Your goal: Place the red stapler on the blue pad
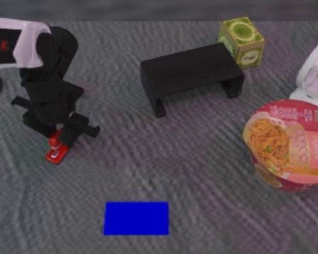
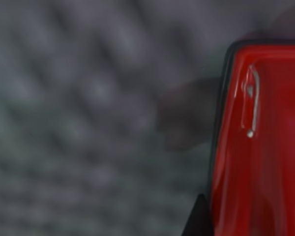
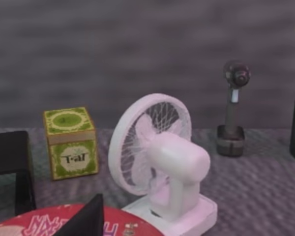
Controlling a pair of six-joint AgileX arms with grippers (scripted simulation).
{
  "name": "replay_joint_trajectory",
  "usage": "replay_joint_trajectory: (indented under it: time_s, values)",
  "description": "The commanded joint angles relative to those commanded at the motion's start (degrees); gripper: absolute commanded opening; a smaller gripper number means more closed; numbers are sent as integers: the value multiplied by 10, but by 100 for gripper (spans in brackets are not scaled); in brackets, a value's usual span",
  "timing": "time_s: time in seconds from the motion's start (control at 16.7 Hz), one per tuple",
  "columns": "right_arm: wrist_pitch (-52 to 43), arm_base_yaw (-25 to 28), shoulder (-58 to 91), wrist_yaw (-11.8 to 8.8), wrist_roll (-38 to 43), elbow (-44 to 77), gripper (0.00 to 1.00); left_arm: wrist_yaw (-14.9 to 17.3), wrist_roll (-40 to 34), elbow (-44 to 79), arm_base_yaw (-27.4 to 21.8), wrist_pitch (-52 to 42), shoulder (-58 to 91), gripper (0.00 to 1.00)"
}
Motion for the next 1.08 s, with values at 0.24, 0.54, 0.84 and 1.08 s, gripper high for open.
replay_joint_trajectory:
  time_s: [0.24,0.54,0.84,1.08]
  values:
    - [0,0,0,0,0,0,100,0,0,0,0,0,0,0]
    - [0,0,0,0,0,0,100,0,0,0,0,0,-1,0]
    - [0,0,0,0,0,0,100,0,0,52,3,-69,-19,0]
    - [0,0,0,0,0,0,100,0,-2,119,8,-178,-50,0]
